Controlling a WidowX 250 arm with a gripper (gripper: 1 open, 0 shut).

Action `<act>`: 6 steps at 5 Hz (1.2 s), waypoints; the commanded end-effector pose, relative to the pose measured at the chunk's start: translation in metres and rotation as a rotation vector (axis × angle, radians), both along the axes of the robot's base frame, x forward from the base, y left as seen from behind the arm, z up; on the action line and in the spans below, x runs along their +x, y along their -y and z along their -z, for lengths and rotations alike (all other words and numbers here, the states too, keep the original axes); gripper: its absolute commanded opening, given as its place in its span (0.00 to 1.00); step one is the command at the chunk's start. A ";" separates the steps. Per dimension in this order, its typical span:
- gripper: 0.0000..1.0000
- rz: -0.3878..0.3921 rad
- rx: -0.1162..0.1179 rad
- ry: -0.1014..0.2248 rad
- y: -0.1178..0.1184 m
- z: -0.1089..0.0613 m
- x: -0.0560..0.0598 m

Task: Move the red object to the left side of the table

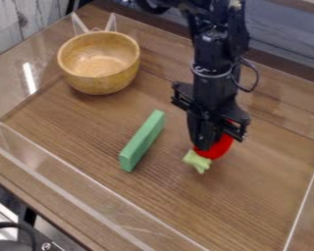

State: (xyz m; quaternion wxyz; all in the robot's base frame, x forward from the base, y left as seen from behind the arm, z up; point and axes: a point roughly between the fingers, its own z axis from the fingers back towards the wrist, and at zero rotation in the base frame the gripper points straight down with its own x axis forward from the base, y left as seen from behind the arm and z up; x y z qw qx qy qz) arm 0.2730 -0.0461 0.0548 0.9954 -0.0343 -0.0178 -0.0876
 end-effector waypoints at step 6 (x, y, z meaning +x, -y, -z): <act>0.00 -0.017 -0.026 0.030 -0.004 -0.017 0.001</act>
